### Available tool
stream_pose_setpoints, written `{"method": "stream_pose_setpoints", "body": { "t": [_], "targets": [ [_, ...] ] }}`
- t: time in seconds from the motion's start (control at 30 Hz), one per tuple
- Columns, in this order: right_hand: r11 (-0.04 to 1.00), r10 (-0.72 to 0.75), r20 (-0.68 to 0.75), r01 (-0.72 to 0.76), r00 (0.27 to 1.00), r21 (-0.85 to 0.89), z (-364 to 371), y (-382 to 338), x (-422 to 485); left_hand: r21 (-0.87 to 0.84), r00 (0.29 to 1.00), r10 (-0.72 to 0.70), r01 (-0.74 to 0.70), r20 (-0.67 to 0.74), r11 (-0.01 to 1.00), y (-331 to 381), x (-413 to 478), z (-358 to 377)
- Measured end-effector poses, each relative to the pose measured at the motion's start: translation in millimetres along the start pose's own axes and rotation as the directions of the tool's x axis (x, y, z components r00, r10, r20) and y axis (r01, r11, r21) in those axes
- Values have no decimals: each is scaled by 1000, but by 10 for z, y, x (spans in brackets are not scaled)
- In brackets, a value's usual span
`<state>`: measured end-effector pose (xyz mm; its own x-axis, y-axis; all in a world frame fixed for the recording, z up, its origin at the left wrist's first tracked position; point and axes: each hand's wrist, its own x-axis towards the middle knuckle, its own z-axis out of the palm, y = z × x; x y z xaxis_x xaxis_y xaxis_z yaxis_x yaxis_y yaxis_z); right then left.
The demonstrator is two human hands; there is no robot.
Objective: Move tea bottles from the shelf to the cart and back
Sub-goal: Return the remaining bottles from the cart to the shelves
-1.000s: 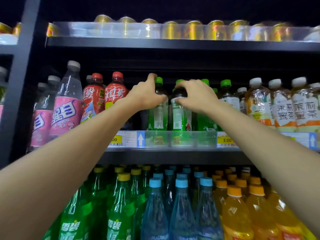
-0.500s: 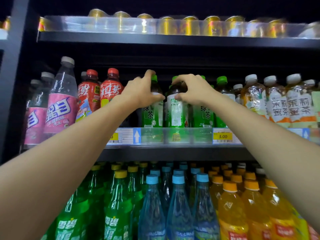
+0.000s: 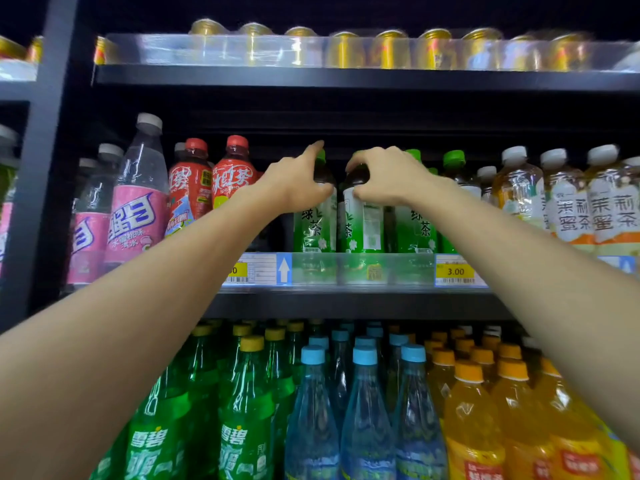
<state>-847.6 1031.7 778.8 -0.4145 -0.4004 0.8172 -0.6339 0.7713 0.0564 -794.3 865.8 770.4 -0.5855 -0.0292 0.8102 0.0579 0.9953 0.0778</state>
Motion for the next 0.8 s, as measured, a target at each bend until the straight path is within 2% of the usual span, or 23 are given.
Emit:
{"method": "stream_pose_setpoints", "body": {
  "t": [0.1,0.17,0.27,0.33,0.43,0.53,0.67,0.8],
  "targets": [
    [991,11,-92,-23,996,-131,104,-61,-30,4,999,20,-20,-29,1000,-13,12,30],
    [996,19,-80,-26,997,-84,119,-43,-21,8,999,28,-27,-45,1000,-38,21,54],
    [1000,27,25,-27,999,7,0,5,-19,-8,998,27,-28,-55,1000,-70,28,92],
    [998,24,37,-22,999,-59,-25,-35,-26,-14,998,26,-27,-63,1000,-75,24,108],
    [979,30,-42,-38,999,-201,45,-138,-49,-32,997,27,-29,-79,999,-70,-2,118],
    [989,65,-94,-77,993,-127,94,-113,-55,-51,995,27,-32,-94,998,-76,-27,128],
    [999,40,13,-41,999,15,35,-72,-27,-49,990,42,-49,-131,998,-92,-33,181],
    [997,20,36,-18,999,-73,-14,-89,-31,-38,988,44,-51,-151,998,-98,-34,220]
  ]
}}
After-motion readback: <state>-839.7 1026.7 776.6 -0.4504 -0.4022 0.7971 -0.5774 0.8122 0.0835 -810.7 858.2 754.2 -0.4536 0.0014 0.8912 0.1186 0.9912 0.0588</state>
